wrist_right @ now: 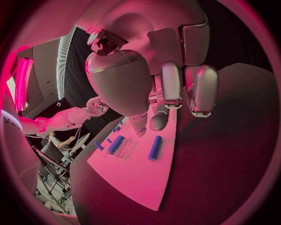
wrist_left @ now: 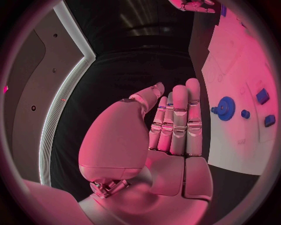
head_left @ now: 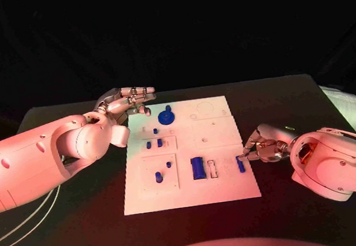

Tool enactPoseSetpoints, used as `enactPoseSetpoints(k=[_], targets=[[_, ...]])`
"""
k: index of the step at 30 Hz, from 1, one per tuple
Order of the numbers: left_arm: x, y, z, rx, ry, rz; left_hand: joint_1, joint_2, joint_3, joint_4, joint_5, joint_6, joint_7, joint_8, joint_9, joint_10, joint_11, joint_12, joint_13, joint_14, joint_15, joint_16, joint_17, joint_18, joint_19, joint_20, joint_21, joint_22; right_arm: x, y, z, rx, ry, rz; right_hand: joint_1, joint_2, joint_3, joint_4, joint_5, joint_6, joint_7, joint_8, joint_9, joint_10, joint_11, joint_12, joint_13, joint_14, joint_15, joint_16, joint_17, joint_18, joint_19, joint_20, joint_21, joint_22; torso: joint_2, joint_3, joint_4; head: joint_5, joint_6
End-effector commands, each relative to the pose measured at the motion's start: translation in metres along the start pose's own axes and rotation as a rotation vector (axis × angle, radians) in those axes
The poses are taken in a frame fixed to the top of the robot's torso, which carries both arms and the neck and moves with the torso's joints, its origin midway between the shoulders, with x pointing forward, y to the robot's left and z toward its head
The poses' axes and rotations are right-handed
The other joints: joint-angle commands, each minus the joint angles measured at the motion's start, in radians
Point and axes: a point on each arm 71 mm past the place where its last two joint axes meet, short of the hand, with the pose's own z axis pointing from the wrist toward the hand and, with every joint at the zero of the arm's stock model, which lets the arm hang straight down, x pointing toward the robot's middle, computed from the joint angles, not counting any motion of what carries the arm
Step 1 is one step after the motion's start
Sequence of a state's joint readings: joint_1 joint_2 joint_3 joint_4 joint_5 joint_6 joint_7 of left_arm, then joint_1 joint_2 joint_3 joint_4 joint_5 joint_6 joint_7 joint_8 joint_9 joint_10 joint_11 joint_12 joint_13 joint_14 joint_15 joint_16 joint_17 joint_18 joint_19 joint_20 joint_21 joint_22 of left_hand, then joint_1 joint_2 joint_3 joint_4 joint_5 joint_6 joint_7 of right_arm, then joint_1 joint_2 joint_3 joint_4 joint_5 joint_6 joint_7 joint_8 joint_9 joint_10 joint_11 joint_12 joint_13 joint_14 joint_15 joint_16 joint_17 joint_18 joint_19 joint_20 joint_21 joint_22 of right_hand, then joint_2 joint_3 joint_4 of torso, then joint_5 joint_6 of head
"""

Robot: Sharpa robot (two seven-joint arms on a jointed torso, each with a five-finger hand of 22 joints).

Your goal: Assemble the parts on the task board

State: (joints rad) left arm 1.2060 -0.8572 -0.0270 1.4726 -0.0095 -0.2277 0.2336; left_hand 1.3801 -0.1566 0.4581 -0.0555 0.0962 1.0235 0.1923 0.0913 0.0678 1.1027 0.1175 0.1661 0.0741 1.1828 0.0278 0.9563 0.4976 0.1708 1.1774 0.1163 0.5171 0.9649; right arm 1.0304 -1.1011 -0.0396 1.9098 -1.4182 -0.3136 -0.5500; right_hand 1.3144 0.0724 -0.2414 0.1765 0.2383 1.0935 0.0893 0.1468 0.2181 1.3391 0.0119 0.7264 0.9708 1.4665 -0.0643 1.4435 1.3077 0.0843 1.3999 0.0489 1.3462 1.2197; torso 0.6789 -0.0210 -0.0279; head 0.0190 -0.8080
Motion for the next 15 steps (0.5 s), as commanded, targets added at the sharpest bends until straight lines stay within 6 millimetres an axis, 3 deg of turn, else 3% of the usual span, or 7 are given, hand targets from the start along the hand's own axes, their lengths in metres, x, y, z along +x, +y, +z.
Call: enactPoseSetpoints(k=[1, 15], targets=[[0.002, 0.000, 0.000, 0.009, 0.020, -0.002, -0.001, 0.009, -0.005, 0.002, -0.003, -0.010, 0.000, 0.003, 0.000, -0.005, 0.001, 0.004, -0.001, -0.006, -0.001, 0.002, -0.001, 0.012, -0.001, 0.007, -0.004, -0.001, 0.003, 0.001, 0.002, 0.007, 0.004, -0.088, -0.012, -0.001, 0.000, 0.005, -0.004, 0.007, 0.000, 0.004, 0.001, -0.005, -0.003, -0.005, -0.001, 0.059, 0.005, -0.005, 0.018, -0.006, -0.005, 0.001, -0.006, -0.002, 0.000, -0.0012, 0.0015, 0.000, 0.001], [0.002, 0.000, 0.000, 0.006, 0.019, -0.003, -0.001, 0.009, -0.005, 0.002, -0.003, -0.010, 0.000, 0.003, 0.000, -0.005, 0.001, 0.004, -0.001, -0.006, -0.001, 0.002, -0.001, 0.012, -0.001, 0.007, -0.004, -0.001, 0.019, 0.008, 0.012, -0.016, 0.025, -0.169, -0.004, -0.002, 0.000, 0.002, -0.001, 0.011, -0.002, 0.007, 0.004, -0.005, -0.006, -0.006, -0.001, 0.057, 0.003, -0.011, 0.009, -0.004, -0.008, 0.000, -0.011, -0.009, 0.000, -0.0019, 0.0012, 0.004, -0.003]])
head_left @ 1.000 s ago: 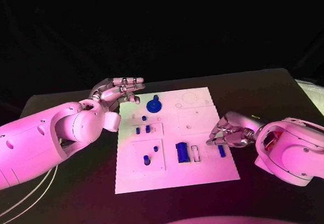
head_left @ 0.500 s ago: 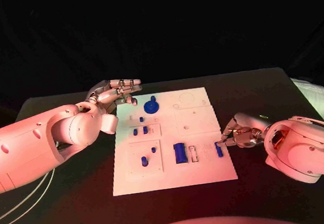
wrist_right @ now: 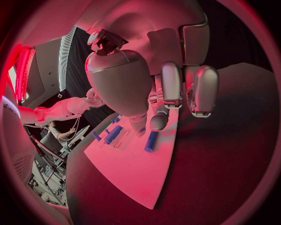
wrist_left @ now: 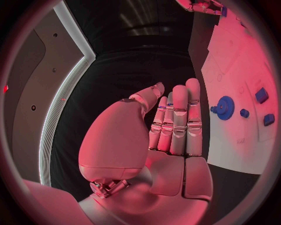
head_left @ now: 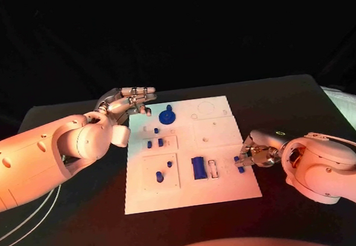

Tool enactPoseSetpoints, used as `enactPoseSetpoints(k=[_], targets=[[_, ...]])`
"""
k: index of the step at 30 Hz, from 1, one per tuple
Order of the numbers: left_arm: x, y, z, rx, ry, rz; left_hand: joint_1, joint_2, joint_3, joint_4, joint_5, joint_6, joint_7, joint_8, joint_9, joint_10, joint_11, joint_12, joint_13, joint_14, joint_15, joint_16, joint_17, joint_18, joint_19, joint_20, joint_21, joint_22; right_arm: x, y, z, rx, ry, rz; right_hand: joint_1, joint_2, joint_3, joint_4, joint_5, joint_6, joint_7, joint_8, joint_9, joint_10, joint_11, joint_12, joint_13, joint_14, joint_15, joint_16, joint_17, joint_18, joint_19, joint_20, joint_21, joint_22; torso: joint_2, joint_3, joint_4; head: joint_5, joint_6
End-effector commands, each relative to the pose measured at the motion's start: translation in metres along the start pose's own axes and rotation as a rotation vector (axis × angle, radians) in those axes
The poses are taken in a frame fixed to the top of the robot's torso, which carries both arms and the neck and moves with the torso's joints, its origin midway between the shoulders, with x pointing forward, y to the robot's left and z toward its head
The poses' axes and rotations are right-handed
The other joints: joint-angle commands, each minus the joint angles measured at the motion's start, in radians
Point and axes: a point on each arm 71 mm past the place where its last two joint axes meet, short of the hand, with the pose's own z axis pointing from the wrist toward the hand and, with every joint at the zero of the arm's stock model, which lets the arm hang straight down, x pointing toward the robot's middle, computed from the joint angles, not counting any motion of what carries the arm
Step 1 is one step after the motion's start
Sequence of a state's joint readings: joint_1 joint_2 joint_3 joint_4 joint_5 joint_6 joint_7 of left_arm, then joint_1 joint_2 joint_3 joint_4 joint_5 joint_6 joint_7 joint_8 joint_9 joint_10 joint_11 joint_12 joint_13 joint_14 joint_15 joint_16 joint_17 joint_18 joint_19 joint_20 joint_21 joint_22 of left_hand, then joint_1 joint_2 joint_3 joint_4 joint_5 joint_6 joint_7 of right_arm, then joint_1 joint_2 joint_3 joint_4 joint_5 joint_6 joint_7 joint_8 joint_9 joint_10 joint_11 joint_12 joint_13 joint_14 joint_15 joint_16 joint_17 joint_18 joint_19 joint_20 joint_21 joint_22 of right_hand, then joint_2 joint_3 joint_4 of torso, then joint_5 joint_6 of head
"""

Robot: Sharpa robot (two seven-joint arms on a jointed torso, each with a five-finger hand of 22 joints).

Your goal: Assemble the parts on the task board

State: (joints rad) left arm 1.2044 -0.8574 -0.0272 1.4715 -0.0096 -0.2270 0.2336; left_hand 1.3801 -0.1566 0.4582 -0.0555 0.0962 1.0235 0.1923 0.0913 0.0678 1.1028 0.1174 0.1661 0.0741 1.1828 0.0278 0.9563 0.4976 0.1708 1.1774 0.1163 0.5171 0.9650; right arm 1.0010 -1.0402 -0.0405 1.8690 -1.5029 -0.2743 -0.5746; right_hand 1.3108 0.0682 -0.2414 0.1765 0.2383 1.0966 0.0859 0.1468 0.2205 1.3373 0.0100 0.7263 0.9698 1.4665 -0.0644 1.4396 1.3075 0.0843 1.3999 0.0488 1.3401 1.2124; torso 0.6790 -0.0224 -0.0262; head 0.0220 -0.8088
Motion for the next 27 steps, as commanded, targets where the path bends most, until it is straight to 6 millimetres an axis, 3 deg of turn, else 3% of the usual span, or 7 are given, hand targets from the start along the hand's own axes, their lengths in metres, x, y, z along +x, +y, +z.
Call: enactPoseSetpoints(k=[1, 10, 27], targets=[[0.002, -0.001, 0.000, 0.007, 0.020, -0.002, -0.001, 0.009, -0.005, 0.002, -0.003, -0.010, 0.000, 0.003, 0.000, -0.005, 0.001, 0.004, -0.001, -0.006, -0.001, 0.002, -0.001, 0.012, -0.001, 0.007, -0.004, -0.001, 0.002, 0.001, 0.001, -0.006, 0.005, -0.111, 0.004, 0.002, 0.001, 0.000, -0.002, 0.010, 0.000, 0.008, 0.002, -0.003, -0.004, -0.006, 0.001, 0.057, 0.002, -0.008, 0.008, -0.004, -0.009, 0.000, -0.006, -0.002, 0.000, -0.0006, -0.0004, 0.001, -0.003], [0.001, 0.000, -0.001, 0.004, 0.020, -0.002, -0.001, 0.009, -0.005, 0.002, -0.003, -0.010, 0.000, 0.003, 0.000, -0.005, 0.001, 0.004, -0.001, -0.006, -0.001, 0.002, -0.001, 0.012, -0.001, 0.007, -0.004, -0.001, 0.007, 0.004, 0.003, -0.026, 0.004, -0.255, 0.018, -0.005, -0.001, -0.008, -0.021, 0.014, -0.001, 0.011, 0.006, -0.002, -0.006, -0.009, 0.000, 0.055, 0.001, -0.013, 0.002, -0.004, -0.010, -0.002, -0.010, -0.006, 0.000, -0.0005, -0.0005, 0.004, -0.005], [0.000, 0.000, -0.001, -0.001, 0.022, -0.003, -0.001, 0.009, -0.007, 0.002, -0.003, -0.009, 0.000, 0.005, 0.000, -0.005, 0.001, 0.007, 0.000, -0.007, -0.001, 0.002, -0.002, 0.012, 0.000, 0.007, -0.005, -0.002, 0.021, 0.012, 0.006, -0.045, 0.060, -0.299, 0.070, -0.001, 0.013, -0.042, -0.041, 0.030, -0.010, 0.021, 0.019, 0.006, -0.014, -0.002, 0.009, 0.057, -0.006, -0.013, 0.006, -0.004, -0.008, -0.007, -0.010, -0.003, 0.000, -0.0005, -0.0001, 0.001, -0.007]])
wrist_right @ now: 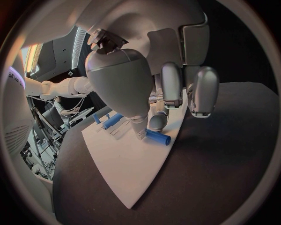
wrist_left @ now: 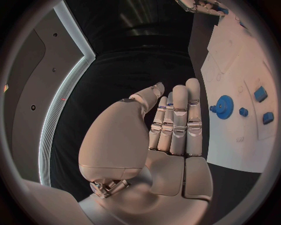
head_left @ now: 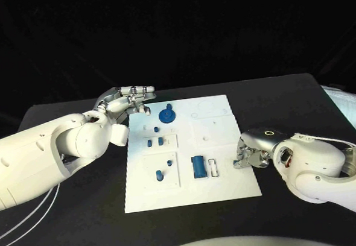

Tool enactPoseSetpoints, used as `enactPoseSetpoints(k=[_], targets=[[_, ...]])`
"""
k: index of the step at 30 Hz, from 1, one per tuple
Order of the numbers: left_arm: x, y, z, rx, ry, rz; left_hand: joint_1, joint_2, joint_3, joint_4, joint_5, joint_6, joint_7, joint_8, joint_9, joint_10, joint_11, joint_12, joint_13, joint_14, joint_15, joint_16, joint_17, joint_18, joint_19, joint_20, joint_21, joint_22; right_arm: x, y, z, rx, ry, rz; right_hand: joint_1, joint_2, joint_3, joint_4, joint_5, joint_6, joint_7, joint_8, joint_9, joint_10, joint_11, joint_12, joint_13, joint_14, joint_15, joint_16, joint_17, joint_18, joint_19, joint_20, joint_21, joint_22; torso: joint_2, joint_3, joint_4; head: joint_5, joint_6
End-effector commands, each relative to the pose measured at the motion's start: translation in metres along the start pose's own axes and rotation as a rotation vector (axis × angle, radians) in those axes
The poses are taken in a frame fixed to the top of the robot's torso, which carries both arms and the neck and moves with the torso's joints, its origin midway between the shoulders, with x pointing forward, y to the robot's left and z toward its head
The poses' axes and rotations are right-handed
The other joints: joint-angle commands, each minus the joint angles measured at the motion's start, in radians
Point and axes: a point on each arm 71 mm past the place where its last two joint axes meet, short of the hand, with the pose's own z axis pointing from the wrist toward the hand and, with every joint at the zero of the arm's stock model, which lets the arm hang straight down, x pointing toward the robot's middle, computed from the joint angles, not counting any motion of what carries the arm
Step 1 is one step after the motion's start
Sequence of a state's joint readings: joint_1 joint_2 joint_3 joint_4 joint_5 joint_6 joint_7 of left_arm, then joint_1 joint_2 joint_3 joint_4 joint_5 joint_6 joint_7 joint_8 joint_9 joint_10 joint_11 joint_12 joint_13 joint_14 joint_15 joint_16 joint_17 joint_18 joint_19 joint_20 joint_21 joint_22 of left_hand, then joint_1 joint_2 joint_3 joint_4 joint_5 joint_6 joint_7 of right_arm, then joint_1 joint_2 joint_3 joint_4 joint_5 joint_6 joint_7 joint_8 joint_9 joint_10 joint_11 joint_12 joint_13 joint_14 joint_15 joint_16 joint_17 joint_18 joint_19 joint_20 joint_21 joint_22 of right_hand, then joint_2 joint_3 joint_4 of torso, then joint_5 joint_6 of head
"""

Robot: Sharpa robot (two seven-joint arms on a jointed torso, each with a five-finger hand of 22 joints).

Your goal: Assemble the parts on the task board

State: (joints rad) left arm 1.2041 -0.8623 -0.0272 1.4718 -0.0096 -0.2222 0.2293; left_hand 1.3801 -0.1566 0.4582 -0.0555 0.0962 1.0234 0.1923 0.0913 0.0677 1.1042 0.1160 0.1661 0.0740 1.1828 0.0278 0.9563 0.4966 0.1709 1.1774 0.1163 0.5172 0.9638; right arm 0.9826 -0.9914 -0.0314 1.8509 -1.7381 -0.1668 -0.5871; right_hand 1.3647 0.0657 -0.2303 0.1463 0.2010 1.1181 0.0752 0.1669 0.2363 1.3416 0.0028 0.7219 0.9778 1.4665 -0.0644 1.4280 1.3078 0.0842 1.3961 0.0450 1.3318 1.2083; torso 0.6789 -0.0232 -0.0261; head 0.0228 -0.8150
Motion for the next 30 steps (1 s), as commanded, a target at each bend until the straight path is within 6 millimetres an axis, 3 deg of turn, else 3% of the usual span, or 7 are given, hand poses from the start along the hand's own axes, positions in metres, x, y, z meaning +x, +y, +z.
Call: enactPoseSetpoints(k=[1, 4, 8, 15, 23, 30], targets=[[0.0021, -0.0006, 0.0000, 0.004, 0.022, -0.002, -0.001, 0.009, -0.007, 0.002, -0.003, -0.009, 0.000, 0.005, 0.000, -0.006, 0.003, 0.007, 0.000, -0.007, -0.001, 0.002, -0.001, 0.012, 0.000, 0.007, -0.005, -0.001, 0.0149, -0.0011, -0.0016, 0.010, 0.091, -0.065, 0.023, 0.003, 0.005, -0.016, -0.008, 0.009, 0.000, 0.001, 0.004, 0.001, -0.008, 0.002, 0.002, 0.057, -0.007, -0.001, 0.006, -0.004, -0.003, -0.004, -0.001, 0.002, 0.000, 0.0004, -0.0003, 0.001, -0.001], [0.0018, -0.0006, -0.0002, 0.003, 0.021, -0.002, -0.001, 0.009, -0.007, 0.002, -0.003, -0.009, 0.000, 0.005, 0.000, -0.006, 0.003, 0.007, 0.000, -0.007, -0.001, 0.002, -0.001, 0.012, 0.000, 0.007, -0.005, -0.001, 0.0153, -0.0011, -0.0023, 0.005, 0.094, -0.102, 0.053, 0.008, 0.022, -0.037, -0.066, 0.009, 0.000, 0.000, 0.008, 0.001, -0.009, -0.003, 0.000, 0.058, -0.008, -0.001, 0.007, -0.005, -0.002, -0.007, -0.001, 0.003, 0.000, 0.0002, -0.0005, 0.002, -0.002], [0.0013, -0.0005, -0.0004, 0.002, 0.020, -0.001, -0.001, 0.009, -0.007, 0.002, -0.003, -0.009, 0.000, 0.005, 0.000, -0.006, 0.003, 0.007, 0.000, -0.007, -0.001, 0.002, -0.001, 0.012, 0.000, 0.007, -0.005, -0.001, 0.0145, -0.0024, -0.0033, 0.002, 0.077, -0.145, 0.048, -0.004, 0.020, -0.039, -0.085, 0.007, 0.002, -0.002, 0.009, 0.000, -0.007, -0.009, -0.002, 0.057, -0.007, -0.004, 0.003, -0.005, -0.003, -0.006, -0.003, 0.002, -0.001, 0.0001, -0.0017, 0.002, -0.001], [0.0012, -0.0003, -0.0003, 0.001, 0.021, -0.001, -0.001, 0.009, -0.007, 0.002, -0.003, -0.009, 0.000, 0.005, 0.000, -0.007, 0.003, 0.007, 0.000, -0.007, -0.001, 0.002, -0.001, 0.012, 0.000, 0.007, -0.005, -0.001, 0.0107, -0.0023, -0.0047, -0.010, 0.018, -0.159, 0.022, -0.026, 0.012, -0.030, -0.106, 0.000, 0.007, -0.006, 0.012, -0.002, -0.002, -0.019, -0.006, 0.056, -0.003, -0.008, 0.000, -0.004, -0.006, -0.004, -0.007, -0.003, 0.000, 0.0010, 0.0001, -0.001, 0.000], [0.0007, 0.0003, -0.0004, 0.000, 0.021, -0.001, -0.001, 0.009, -0.008, 0.002, -0.003, -0.010, 0.000, 0.005, 0.000, -0.007, 0.003, 0.007, 0.000, -0.007, -0.001, 0.002, -0.001, 0.012, 0.000, 0.008, -0.005, -0.001, 0.0076, -0.0019, -0.0067, -0.023, -0.029, -0.139, -0.016, -0.068, 0.015, -0.005, -0.122, -0.014, 0.011, -0.011, 0.017, -0.011, 0.003, -0.036, -0.013, 0.055, 0.002, -0.010, 0.000, -0.003, -0.010, 0.001, -0.014, -0.009, 0.000, 0.0007, -0.0005, -0.002, 0.000], [0.0005, 0.0007, -0.0004, -0.003, 0.021, -0.001, -0.001, 0.009, -0.009, 0.001, -0.003, -0.010, 0.000, 0.005, 0.000, -0.008, 0.003, 0.008, 0.000, -0.007, 0.000, 0.002, -0.002, 0.012, 0.000, 0.008, -0.006, -0.002, 0.0075, -0.0064, -0.0085, -0.017, -0.030, -0.131, -0.012, -0.073, 0.024, -0.003, -0.116, -0.014, 0.010, -0.010, 0.020, -0.013, 0.002, -0.040, -0.014, 0.055, 0.002, -0.010, 0.001, -0.003, -0.009, 0.001, -0.014, -0.008, 0.000, 0.0003, -0.0002, -0.003, 0.000]])
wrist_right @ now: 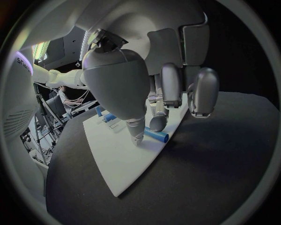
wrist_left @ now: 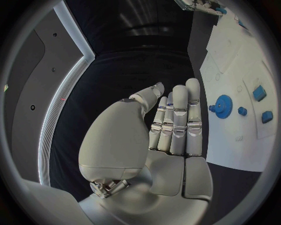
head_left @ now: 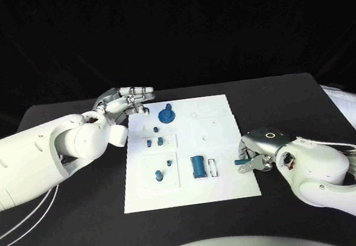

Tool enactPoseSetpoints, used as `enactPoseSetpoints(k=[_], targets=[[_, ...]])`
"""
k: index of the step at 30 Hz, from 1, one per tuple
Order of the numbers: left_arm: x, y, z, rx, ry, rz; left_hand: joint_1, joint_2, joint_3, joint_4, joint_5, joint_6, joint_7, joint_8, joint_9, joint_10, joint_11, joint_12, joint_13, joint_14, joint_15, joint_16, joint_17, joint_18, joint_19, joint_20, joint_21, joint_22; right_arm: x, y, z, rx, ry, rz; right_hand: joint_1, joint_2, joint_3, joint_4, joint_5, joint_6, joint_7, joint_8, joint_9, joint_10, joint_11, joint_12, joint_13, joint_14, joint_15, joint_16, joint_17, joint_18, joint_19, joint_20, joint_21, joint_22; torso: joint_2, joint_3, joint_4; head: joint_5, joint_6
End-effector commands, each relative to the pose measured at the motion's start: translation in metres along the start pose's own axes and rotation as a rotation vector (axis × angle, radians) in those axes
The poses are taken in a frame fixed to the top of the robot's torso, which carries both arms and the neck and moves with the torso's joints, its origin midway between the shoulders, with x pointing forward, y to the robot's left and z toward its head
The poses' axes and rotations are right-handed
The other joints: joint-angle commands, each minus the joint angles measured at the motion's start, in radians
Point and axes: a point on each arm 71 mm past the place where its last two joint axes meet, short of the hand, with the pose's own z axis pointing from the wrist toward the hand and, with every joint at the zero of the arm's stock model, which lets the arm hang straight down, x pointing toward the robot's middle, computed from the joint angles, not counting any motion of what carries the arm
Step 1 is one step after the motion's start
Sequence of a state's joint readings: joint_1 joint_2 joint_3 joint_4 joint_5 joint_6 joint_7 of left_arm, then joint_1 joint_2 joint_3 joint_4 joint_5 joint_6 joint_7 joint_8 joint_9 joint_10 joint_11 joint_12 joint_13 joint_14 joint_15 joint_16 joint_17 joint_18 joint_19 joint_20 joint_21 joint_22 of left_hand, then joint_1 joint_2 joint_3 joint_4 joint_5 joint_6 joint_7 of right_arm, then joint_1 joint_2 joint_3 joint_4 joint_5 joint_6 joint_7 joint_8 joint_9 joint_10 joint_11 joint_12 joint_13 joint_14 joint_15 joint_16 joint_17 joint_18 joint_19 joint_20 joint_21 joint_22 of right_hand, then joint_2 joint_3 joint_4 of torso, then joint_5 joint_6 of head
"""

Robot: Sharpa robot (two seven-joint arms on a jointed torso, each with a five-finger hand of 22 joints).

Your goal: Assemble the parts on the task board

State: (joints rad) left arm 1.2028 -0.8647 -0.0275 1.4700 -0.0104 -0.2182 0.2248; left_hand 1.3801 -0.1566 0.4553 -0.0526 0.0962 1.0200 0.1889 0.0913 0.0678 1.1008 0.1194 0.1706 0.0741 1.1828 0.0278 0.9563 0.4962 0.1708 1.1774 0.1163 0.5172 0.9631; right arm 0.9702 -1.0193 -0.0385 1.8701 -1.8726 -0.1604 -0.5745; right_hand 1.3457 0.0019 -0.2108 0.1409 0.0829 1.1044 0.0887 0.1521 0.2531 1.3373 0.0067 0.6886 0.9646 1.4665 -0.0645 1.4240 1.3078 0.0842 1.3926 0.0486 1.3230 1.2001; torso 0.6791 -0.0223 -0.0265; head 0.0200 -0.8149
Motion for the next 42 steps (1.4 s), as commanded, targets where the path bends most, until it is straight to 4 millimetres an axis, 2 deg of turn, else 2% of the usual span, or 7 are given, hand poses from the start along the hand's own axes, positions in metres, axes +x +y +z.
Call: enactPoseSetpoints(k=[1, 5, 9, 21, 31, 37, 42], targets=[[0.002, 0.000, 0.000, 0.003, 0.021, -0.001, -0.001, 0.009, -0.006, -0.001, -0.003, -0.007, 0.003, 0.005, 0.000, -0.005, -0.001, 0.003, 0.000, -0.007, 0.000, 0.002, -0.001, 0.012, 0.000, 0.008, -0.006, -0.001, 0.005, -0.004, -0.001, 0.010, 0.020, -0.018, 0.012, -0.008, 0.009, 0.001, 0.004, 0.000, -0.003, 0.006, 0.005, -0.009, -0.002, -0.006, -0.001, 0.055, 0.001, -0.006, 0.002, -0.003, -0.005, -0.003, -0.005, 0.001, -0.001, -0.0006, 0.0002, -0.001, -0.001], [0.002, 0.000, 0.000, 0.002, 0.022, -0.002, -0.001, 0.009, -0.006, -0.001, -0.003, -0.007, 0.003, 0.005, 0.000, -0.005, -0.001, 0.003, 0.000, -0.007, 0.000, 0.002, -0.001, 0.012, 0.000, 0.008, -0.006, -0.001, 0.006, -0.006, -0.002, 0.013, 0.027, -0.020, 0.065, 0.013, 0.044, -0.019, 0.015, 0.002, -0.005, 0.008, 0.010, -0.012, -0.005, -0.009, 0.000, 0.056, -0.002, -0.005, 0.006, -0.004, -0.003, -0.005, -0.003, 0.005, 0.000, -0.0004, 0.0006, -0.004, -0.002], [0.002, 0.000, 0.000, 0.001, 0.022, -0.002, -0.001, 0.009, -0.006, -0.001, -0.003, -0.007, 0.003, 0.005, 0.000, -0.005, -0.001, 0.003, 0.000, -0.007, 0.000, 0.002, -0.001, 0.012, 0.000, 0.008, -0.006, -0.001, 0.007, -0.007, -0.003, 0.016, 0.033, -0.024, 0.134, 0.045, 0.098, -0.050, -0.026, 0.004, -0.008, 0.009, 0.013, -0.018, -0.009, -0.019, -0.005, 0.057, -0.006, -0.003, 0.011, -0.005, 0.000, -0.009, -0.001, 0.009, -0.001, -0.0005, 0.0009, -0.009, -0.001], [0.003, 0.001, 0.000, -0.002, 0.023, -0.002, -0.001, 0.009, -0.006, -0.001, -0.003, -0.007, 0.003, 0.005, 0.000, -0.005, -0.001, 0.003, 0.000, -0.007, 0.000, 0.002, -0.001, 0.012, 0.000, 0.008, -0.006, -0.001, 0.012, -0.009, -0.002, 0.018, 0.111, 0.009, 0.170, 0.104, 0.190, -0.059, -0.031, 0.011, -0.013, 0.001, 0.012, -0.015, -0.013, -0.033, -0.014, 0.060, -0.008, 0.005, 0.027, -0.007, 0.004, -0.012, 0.004, 0.018, 0.000, -0.0011, 0.0018, -0.007, -0.003], [0.003, 0.002, 0.001, -0.004, 0.024, -0.001, -0.001, 0.009, -0.006, -0.001, -0.003, -0.007, 0.003, 0.005, 0.000, -0.005, -0.001, 0.003, 0.000, -0.007, 0.000, 0.002, -0.001, 0.012, 0.000, 0.008, -0.006, -0.001, 0.018, -0.007, 0.000, 0.022, 0.177, 0.000, 0.110, 0.073, 0.209, -0.021, -0.031, 0.019, -0.013, -0.010, 0.009, -0.003, -0.012, -0.029, -0.011, 0.061, -0.007, 0.008, 0.035, -0.007, 0.005, -0.010, 0.005, 0.021, -0.001, -0.0026, 0.0018, -0.006, -0.005], [0.004, 0.002, 0.001, -0.005, 0.025, -0.001, 0.000, 0.010, -0.007, -0.001, -0.003, -0.009, 0.004, 0.005, 0.000, -0.007, 0.000, 0.004, -0.001, -0.008, 0.000, 0.002, -0.002, 0.012, -0.001, 0.008, -0.007, -0.002, 0.011, -0.002, 0.000, 0.019, 0.096, 0.066, 0.047, 0.070, 0.246, 0.030, -0.023, 0.040, -0.021, -0.014, 0.011, 0.030, -0.019, 0.020, 0.022, 0.069, -0.012, 0.029, 0.068, -0.014, 0.025, -0.014, 0.031, 0.057, -0.001, -0.0016, 0.0028, -0.004, -0.004], [0.004, 0.002, 0.000, -0.005, 0.025, -0.001, 0.000, 0.010, -0.007, -0.001, -0.003, -0.009, 0.004, 0.005, 0.000, -0.007, 0.000, 0.004, -0.001, -0.008, 0.000, 0.002, -0.002, 0.012, -0.001, 0.008, -0.007, -0.002, 0.005, 0.001, -0.002, 0.023, 0.045, 0.160, 0.034, 0.067, 0.273, 0.043, -0.012, 0.045, -0.024, -0.017, 0.011, 0.038, -0.021, 0.037, 0.036, 0.071, -0.014, 0.036, 0.080, -0.017, 0.033, -0.017, 0.042, 0.072, -0.001, -0.0018, 0.0023, -0.002, -0.004]])
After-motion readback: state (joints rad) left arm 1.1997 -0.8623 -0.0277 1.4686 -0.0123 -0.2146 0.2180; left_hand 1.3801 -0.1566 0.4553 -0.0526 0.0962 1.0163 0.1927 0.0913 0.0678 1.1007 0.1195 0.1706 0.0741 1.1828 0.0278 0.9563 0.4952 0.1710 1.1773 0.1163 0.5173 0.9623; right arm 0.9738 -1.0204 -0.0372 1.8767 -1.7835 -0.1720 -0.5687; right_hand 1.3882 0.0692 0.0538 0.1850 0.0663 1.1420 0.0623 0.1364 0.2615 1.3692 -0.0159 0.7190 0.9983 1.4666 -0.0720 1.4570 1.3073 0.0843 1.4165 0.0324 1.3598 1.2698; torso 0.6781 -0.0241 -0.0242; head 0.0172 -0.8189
